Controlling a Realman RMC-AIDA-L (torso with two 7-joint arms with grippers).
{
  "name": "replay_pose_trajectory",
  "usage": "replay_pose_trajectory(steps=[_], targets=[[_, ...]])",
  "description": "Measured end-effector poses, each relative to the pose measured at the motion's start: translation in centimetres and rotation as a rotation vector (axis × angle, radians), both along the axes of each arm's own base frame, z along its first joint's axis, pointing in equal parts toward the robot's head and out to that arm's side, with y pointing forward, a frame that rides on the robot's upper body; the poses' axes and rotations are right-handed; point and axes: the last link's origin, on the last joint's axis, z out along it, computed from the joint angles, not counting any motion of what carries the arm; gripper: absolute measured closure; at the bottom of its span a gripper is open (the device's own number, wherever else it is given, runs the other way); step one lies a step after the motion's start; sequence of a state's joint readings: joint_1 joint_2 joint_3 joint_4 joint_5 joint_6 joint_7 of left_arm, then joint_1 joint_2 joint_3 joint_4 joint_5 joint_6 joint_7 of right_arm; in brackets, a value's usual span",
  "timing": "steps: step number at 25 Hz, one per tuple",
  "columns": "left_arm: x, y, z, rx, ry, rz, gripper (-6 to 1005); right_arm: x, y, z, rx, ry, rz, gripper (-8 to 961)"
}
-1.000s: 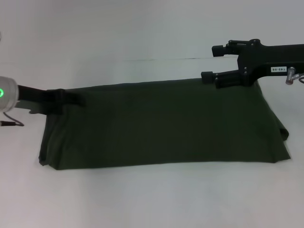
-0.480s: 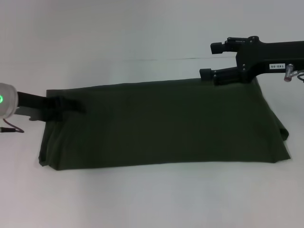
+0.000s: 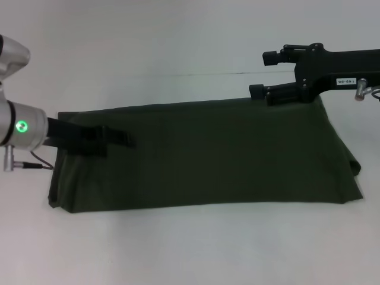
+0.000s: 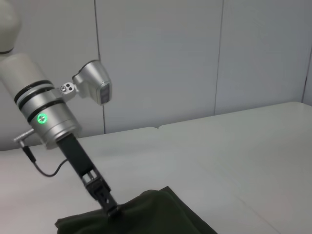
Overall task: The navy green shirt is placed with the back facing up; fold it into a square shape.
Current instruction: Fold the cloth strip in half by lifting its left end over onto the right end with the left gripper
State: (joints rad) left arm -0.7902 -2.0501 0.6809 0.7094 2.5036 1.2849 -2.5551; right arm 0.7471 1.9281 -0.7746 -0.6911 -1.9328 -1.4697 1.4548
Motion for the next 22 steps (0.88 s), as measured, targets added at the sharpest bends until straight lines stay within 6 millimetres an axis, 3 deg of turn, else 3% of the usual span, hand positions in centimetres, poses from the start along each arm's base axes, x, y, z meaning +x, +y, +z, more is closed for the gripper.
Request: replay_pose_trajectory(steps=[10,13,22], targets=[[-3.7,-0.9,4.2,0.122,0.036,0.086,140,0.1,-0.3,-0.3,-0.007,0.004,0.000,36],[-4.6,-1.2,4.3,0.130,0.049,0.101,139,0.1,-0.4,-0.4,-0.011,0.005,0.001,36],[-4.2,-1.6,2.4,0.071,0.025,0.091,140,-0.1,-0.4,-0.4,-0.013,0.006,0.005,37]])
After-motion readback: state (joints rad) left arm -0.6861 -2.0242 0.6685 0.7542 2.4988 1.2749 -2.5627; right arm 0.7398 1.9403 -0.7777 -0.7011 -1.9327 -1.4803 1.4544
